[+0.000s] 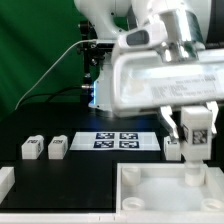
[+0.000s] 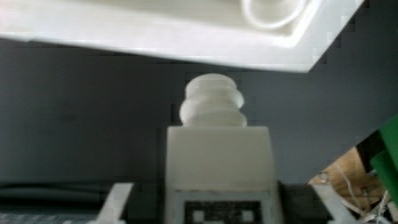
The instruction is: Assemble one leg
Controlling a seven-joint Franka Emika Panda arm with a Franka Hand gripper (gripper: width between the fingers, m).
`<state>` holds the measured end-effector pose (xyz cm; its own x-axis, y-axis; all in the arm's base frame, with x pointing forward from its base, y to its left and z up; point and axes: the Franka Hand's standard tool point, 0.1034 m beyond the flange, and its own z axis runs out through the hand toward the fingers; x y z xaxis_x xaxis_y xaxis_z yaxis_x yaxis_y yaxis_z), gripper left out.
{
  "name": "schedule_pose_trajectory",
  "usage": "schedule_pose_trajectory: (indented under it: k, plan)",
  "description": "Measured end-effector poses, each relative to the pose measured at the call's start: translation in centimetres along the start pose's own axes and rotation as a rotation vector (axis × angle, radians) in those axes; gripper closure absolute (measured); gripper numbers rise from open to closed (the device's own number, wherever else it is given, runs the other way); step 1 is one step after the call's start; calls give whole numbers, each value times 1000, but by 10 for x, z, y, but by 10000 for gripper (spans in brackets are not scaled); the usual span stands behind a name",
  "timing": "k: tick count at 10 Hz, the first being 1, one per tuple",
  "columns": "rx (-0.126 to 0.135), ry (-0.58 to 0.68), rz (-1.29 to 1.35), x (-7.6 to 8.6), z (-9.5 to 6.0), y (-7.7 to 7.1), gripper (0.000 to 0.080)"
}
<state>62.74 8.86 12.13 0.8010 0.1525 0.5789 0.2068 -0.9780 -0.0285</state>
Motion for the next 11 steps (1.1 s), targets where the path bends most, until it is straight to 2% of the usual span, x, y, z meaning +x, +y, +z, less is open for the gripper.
schedule_pose_trajectory:
  k: [3, 6, 11]
  plan:
    - [20, -18, -3, -14, 21, -15, 511]
    - [31, -38, -5, -26, 32, -22, 511]
    - [37, -43, -3, -34, 45, -27, 511]
